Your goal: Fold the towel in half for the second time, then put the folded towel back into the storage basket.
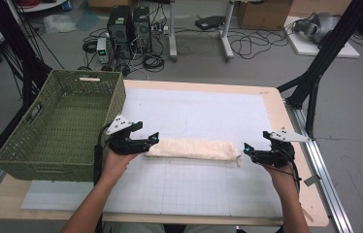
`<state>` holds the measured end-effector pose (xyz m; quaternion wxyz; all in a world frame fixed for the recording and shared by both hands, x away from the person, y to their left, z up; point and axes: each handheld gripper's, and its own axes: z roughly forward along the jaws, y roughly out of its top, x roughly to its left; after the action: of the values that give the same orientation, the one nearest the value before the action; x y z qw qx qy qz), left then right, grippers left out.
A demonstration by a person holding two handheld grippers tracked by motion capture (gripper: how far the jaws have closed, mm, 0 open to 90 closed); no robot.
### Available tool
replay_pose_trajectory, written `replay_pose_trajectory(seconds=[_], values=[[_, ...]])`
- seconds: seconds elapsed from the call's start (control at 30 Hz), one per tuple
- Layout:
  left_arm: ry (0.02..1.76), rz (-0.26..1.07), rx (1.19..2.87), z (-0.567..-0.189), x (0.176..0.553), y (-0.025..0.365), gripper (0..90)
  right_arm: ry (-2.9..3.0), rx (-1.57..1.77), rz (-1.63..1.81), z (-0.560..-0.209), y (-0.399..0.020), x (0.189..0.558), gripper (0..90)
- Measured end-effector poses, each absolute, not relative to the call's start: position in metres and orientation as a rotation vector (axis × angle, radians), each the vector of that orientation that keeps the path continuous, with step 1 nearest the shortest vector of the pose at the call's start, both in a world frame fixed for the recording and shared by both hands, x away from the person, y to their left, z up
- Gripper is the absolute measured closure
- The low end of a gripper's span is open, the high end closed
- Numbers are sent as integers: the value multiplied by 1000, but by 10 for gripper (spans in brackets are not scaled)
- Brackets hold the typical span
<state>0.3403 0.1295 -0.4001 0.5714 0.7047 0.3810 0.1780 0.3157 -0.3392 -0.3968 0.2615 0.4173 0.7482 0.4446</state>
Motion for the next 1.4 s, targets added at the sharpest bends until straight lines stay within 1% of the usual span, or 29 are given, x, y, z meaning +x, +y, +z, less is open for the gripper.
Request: replay_pose_trajectory(seconds=[0.23,0.57,1.03,1.1,1.13,1.17,1.4], values=[[903,418,1646,-400,340,130,194,2027,1124,1215,-397,-340,317,113],[904,402,1681,-403,342,128,198,2033,1128,1213,-398,-342,318,113],[912,409,1697,-404,340,127,234,2043,1120,1229,-399,-340,317,113],[921,417,1703,-405,341,127,229,2036,1123,1237,-398,-342,316,113],[965,451,1705,-406,341,128,223,2036,1125,1239,-398,-342,316,113],[986,454,1701,-408,342,128,221,2035,1129,1242,-398,-342,317,113],[1037,434,1748,-417,346,128,228,2061,1128,1229,-403,-340,320,113]])
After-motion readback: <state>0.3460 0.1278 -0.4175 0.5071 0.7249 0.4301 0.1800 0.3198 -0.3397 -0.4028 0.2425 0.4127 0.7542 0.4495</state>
